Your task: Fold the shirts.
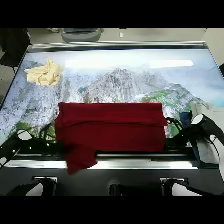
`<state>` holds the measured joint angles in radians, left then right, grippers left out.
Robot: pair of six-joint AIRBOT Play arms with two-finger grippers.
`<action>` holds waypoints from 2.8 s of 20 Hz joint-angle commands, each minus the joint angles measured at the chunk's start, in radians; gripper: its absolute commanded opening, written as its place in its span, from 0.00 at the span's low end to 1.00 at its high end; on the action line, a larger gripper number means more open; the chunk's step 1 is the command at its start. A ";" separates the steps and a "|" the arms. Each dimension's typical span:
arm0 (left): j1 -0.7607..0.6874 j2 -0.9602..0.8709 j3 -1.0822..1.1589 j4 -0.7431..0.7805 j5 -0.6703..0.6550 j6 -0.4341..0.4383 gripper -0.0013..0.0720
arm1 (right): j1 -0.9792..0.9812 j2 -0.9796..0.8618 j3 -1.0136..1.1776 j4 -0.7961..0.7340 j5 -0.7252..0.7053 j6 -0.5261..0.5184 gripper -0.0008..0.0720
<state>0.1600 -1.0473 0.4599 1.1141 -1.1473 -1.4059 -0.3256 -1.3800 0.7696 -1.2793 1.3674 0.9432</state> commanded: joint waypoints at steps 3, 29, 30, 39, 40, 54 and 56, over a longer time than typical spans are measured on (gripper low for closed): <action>0.001 0.094 0.229 -0.029 -0.012 0.022 0.05 | -0.002 0.067 0.190 0.018 0.013 -0.029 0.07; -0.023 -0.472 0.909 -0.053 -0.108 -0.024 0.81 | 0.006 -0.480 0.771 0.173 0.050 0.124 0.98; -0.043 -0.449 0.909 -0.053 -0.107 -0.023 0.81 | 0.019 -0.495 0.771 0.183 0.041 0.141 0.98; -0.351 -0.417 0.887 -0.085 0.069 -0.097 0.06 | 0.113 -0.433 0.772 0.248 0.027 0.134 0.07; -0.404 -0.421 0.872 -0.098 0.122 -0.099 0.06 | 0.113 -0.385 0.772 0.248 0.034 0.129 0.07; -0.853 -0.802 0.918 -0.777 0.601 -0.176 0.06 | 0.187 0.319 0.772 0.272 0.182 0.256 0.07; -0.869 -0.838 0.965 -0.855 0.609 -0.132 0.06 | 0.187 0.327 0.772 0.320 0.171 0.259 0.07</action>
<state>-0.6621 -1.8278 1.3792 0.4400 -0.5941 -1.6062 -0.1429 -1.1069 1.5414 -1.0065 1.5505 1.1683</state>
